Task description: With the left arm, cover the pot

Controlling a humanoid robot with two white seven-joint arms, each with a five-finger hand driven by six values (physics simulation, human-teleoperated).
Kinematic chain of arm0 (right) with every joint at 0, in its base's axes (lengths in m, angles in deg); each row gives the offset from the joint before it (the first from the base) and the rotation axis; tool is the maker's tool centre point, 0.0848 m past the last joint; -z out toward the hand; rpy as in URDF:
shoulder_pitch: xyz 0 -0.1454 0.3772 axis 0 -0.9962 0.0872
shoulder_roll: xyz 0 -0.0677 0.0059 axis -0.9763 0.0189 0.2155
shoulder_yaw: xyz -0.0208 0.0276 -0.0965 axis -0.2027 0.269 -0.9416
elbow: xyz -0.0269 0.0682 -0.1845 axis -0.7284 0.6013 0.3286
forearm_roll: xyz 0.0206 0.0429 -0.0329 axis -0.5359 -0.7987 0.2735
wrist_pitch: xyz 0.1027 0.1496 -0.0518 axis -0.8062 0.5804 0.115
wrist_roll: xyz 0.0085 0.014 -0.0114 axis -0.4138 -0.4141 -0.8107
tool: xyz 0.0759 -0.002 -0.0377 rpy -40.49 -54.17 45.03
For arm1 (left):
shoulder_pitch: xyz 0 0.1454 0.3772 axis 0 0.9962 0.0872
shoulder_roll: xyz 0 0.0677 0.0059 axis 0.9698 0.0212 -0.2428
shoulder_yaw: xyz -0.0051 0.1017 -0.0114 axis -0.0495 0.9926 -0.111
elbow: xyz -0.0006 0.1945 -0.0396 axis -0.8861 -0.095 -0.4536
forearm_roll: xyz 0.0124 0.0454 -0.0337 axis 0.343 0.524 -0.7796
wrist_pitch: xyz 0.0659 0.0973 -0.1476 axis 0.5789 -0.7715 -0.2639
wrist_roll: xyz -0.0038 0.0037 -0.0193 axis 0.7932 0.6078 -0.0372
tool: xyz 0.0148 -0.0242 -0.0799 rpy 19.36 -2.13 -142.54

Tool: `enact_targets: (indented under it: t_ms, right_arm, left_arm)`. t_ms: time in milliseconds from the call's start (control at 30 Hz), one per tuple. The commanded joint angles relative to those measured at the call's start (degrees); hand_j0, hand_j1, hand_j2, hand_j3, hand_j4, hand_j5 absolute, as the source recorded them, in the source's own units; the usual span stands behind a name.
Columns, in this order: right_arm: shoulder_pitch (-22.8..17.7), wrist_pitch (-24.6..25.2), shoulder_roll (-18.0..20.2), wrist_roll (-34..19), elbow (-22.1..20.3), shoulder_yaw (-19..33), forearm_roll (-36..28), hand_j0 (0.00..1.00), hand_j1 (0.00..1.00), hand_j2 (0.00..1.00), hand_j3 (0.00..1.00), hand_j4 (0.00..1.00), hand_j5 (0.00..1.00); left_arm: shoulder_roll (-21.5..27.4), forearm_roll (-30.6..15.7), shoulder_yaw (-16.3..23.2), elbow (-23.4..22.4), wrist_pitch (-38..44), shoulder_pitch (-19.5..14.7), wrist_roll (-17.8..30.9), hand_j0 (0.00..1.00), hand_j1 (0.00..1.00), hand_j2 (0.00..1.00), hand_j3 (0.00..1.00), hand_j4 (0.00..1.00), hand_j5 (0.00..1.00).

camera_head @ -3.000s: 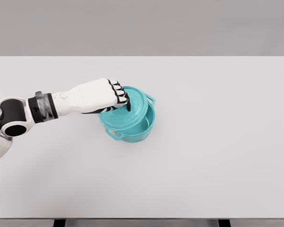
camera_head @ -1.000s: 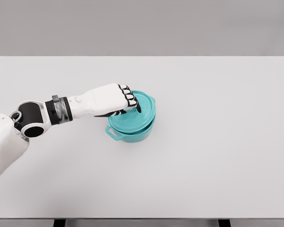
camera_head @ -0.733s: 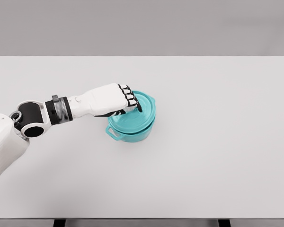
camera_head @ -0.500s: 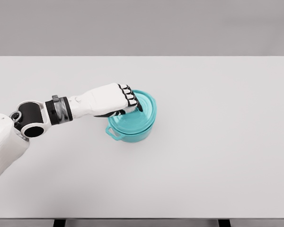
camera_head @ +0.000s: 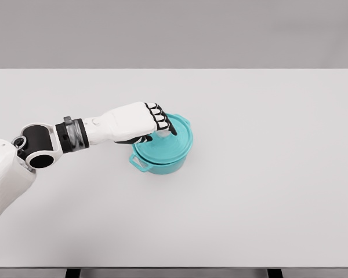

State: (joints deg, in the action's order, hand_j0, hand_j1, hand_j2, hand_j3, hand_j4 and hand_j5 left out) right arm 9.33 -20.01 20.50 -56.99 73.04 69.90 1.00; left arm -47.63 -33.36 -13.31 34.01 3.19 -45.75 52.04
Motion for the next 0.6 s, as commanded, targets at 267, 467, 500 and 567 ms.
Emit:
enact_targets:
  t_ms: [267, 467, 500, 567]
  right_arm:
    - [0.0, 0.0, 0.0, 0.0, 0.0, 0.0, 0.0, 1.00, 1.00, 1.00, 1.00, 1.00, 1.00]
    - [0.0, 0.0, 0.0, 0.0, 0.0, 0.0, 0.0, 1.00, 1.00, 1.00, 1.00, 1.00, 1.00]
    - [0.0, 0.0, 0.0, 0.0, 0.0, 0.0, 0.0, 1.00, 1.00, 1.00, 1.00, 1.00, 1.00]
    - [0.0, 0.0, 0.0, 0.0, 0.0, 0.0, 0.0, 1.00, 1.00, 1.00, 1.00, 1.00, 1.00]
  left_arm:
    - [0.6, -0.8, -0.4, 1.3, 0.1, 0.1, -0.1, 0.75, 0.75, 0.75, 0.75, 0.75, 0.75]
    - [3.5, -1.1, -1.9, 6.3, 0.1, 0.0, -0.1, 0.84, 0.84, 0.84, 0.84, 0.84, 0.84]
    - [4.2, -1.2, -2.8, 7.0, 0.1, 0.0, -0.1, 0.85, 0.85, 0.85, 0.85, 0.85, 0.85]
    - [7.8, -3.4, -5.1, 8.7, 0.1, 0.2, -0.1, 0.90, 0.90, 0.90, 0.90, 0.90, 0.90]
